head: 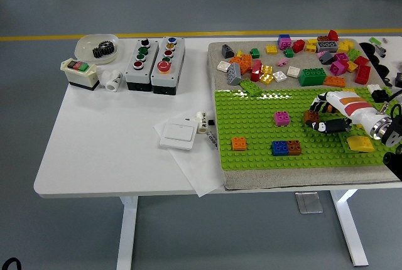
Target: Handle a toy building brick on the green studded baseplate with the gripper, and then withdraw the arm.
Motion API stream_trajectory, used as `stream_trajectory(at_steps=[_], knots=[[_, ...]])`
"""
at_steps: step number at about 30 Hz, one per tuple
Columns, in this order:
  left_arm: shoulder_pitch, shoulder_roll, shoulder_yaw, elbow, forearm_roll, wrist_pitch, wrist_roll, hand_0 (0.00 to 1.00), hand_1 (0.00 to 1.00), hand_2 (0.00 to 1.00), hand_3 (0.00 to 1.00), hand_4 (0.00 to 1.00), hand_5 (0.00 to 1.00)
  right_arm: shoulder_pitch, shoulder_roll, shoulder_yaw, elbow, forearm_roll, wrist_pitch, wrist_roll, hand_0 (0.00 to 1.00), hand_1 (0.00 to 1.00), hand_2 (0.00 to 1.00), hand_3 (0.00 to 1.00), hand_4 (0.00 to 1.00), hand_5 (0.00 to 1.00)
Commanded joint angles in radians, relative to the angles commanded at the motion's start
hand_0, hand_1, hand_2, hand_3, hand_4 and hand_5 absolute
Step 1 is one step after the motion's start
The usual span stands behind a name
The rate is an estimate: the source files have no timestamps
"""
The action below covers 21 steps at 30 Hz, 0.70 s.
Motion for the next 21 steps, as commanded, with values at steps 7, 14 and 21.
stream_trajectory(at_steps=[7,14,21], knots=[[0.002,0.0,0.0,0.001,-0.001,0.002,-0.001,0.732,0.732,0.734,0.595,0.658,0.599,-0.004,-0.027,0.052,0.041,-0.05,-0.004,0.011,0.407,0.488,0.528,0.509,0.716,0.409],[0.004,0.0,0.001,0.003,-0.003,0.004,-0.002,0.733,0.73,0.734,0.595,0.659,0.599,-0.008,-0.089,0.113,0.163,-0.213,-0.036,0.038,0.407,0.49,0.528,0.508,0.711,0.419],[0.006,0.001,-0.001,0.005,-0.001,0.003,-0.002,0.733,0.729,0.732,0.595,0.659,0.599,-0.01,-0.146,0.134,0.304,-0.407,-0.039,0.048,0.409,0.491,0.531,0.511,0.707,0.43]])
